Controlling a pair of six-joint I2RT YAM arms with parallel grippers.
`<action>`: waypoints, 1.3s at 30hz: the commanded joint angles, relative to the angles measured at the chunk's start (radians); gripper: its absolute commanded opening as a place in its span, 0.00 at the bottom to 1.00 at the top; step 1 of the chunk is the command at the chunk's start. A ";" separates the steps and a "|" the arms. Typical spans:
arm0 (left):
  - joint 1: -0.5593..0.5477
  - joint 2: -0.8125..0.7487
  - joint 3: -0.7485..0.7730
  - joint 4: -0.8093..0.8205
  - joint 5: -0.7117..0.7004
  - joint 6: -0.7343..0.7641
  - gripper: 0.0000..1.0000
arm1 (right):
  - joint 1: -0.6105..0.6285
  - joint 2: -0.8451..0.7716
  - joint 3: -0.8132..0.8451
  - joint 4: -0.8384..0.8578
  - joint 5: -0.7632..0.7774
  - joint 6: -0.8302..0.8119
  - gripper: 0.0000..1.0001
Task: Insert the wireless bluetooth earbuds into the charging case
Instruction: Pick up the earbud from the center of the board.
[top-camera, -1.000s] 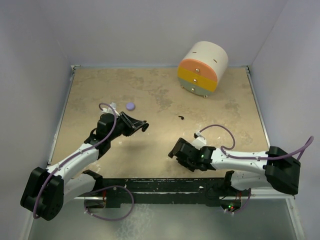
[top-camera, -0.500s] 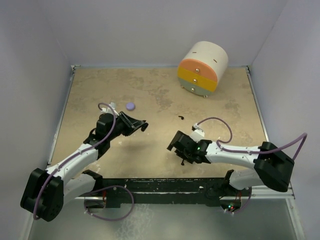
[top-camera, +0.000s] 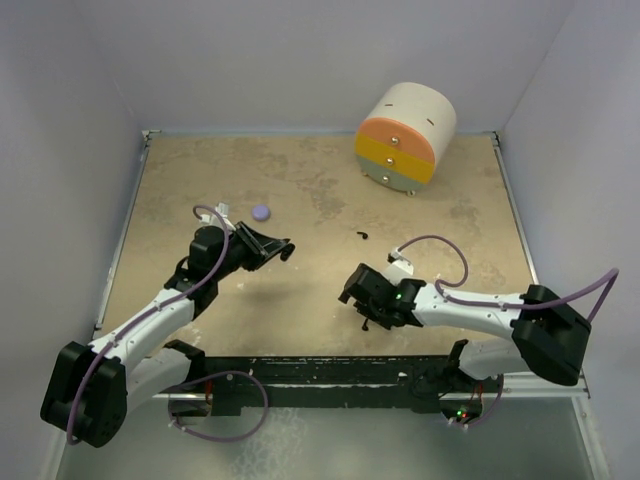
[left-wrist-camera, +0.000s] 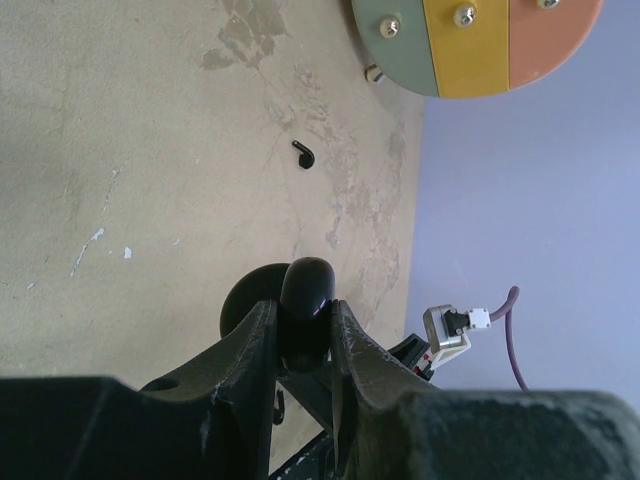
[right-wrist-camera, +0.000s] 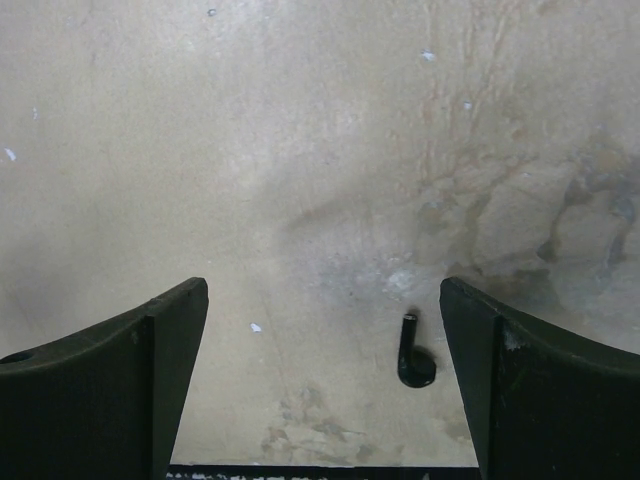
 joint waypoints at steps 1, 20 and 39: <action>0.006 0.000 0.028 0.044 0.018 0.016 0.00 | -0.004 -0.031 -0.011 -0.087 0.034 0.034 1.00; 0.008 -0.017 0.011 0.045 0.020 0.013 0.00 | 0.150 0.047 -0.026 -0.012 -0.054 0.103 1.00; 0.008 -0.005 0.004 0.055 0.020 0.014 0.00 | 0.161 -0.098 -0.013 -0.190 0.040 0.224 1.00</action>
